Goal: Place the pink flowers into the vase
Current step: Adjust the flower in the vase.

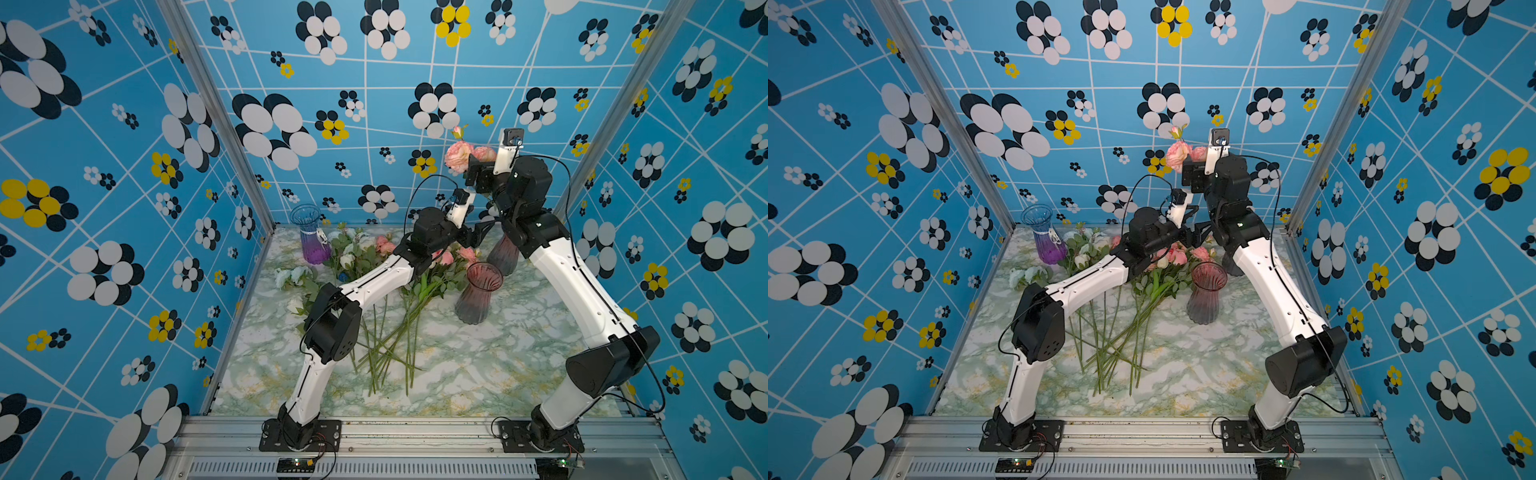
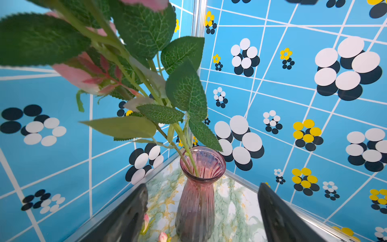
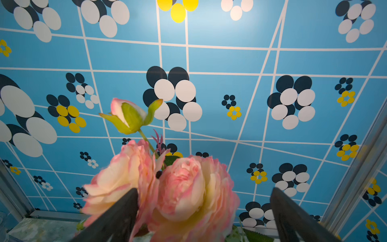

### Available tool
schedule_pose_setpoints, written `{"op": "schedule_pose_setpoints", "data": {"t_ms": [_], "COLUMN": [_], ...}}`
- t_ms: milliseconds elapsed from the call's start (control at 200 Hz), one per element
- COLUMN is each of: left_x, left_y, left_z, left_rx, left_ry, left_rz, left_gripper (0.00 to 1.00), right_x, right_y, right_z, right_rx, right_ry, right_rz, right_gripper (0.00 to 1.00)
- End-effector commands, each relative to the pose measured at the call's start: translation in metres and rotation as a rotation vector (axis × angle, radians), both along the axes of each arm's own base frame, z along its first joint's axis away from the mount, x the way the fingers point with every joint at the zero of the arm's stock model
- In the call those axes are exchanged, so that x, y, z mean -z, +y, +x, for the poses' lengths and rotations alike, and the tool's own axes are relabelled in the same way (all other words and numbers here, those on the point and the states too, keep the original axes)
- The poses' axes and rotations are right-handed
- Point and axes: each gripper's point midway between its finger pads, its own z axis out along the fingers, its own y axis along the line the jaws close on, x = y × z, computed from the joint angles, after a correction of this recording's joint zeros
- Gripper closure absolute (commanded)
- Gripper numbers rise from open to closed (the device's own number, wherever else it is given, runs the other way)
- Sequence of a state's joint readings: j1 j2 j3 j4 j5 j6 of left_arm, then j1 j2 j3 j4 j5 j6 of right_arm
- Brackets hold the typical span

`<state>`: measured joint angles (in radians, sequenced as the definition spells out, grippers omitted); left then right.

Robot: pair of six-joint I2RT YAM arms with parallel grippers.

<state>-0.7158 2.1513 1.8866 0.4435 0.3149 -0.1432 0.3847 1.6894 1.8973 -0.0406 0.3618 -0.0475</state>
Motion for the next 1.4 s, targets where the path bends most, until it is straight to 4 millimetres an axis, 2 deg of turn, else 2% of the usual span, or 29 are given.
{"op": "schedule_pose_setpoints", "data": {"t_ms": [0,140,250,505,705,800,900,920,1019,1224,1394], "left_x": [-0.02,-0.017,-0.016,-0.013,-0.008,-0.008,0.007,-0.004,0.001,0.012,0.034], "left_y": [0.017,0.033,0.041,0.064,0.078,0.086,0.092,0.097,0.106,0.125,0.149], "left_z": [-0.004,-0.005,-0.007,-0.014,-0.016,-0.016,-0.012,-0.015,-0.016,-0.018,-0.024], "left_rx": [-0.018,-0.04,-0.051,-0.087,-0.105,-0.117,-0.13,-0.133,-0.143,-0.171,-0.241], "left_ry": [-0.042,-0.031,-0.03,-0.026,-0.016,-0.012,0.015,0.001,0.019,0.054,0.116], "left_rz": [-0.012,-0.012,-0.011,-0.006,0.002,0.0,0.017,0.005,0.008,0.018,0.052], "left_gripper": [0.13,0.1,0.08,0.06,0.02,0.0,0.0,0.0,0.0,0.01,0.0], "right_x": [-0.031,-0.045,-0.035,-0.039,-0.037,-0.036,-0.037,-0.036,-0.037,-0.033,-0.028], "right_y": [-0.015,-0.039,-0.021,-0.03,-0.021,-0.019,-0.016,-0.015,-0.01,0.01,0.029], "right_z": [-0.011,-0.022,-0.015,-0.015,-0.013,-0.006,-0.001,0.0,0.006,0.031,0.058], "right_rx": [0.079,0.216,0.136,0.205,0.18,0.192,0.211,0.215,0.215,0.187,0.16], "right_ry": [-0.095,-0.165,-0.112,-0.109,-0.133,-0.13,-0.136,-0.138,-0.153,-0.172,-0.179], "right_rz": [0.045,0.004,-0.056,-0.068,-0.092,-0.094,-0.111,-0.119,-0.136,-0.175,-0.212], "right_gripper": [0.01,0.01,0.01,0.01,0.01,0.02,0.04,0.04,0.04,0.03,0.01]}}
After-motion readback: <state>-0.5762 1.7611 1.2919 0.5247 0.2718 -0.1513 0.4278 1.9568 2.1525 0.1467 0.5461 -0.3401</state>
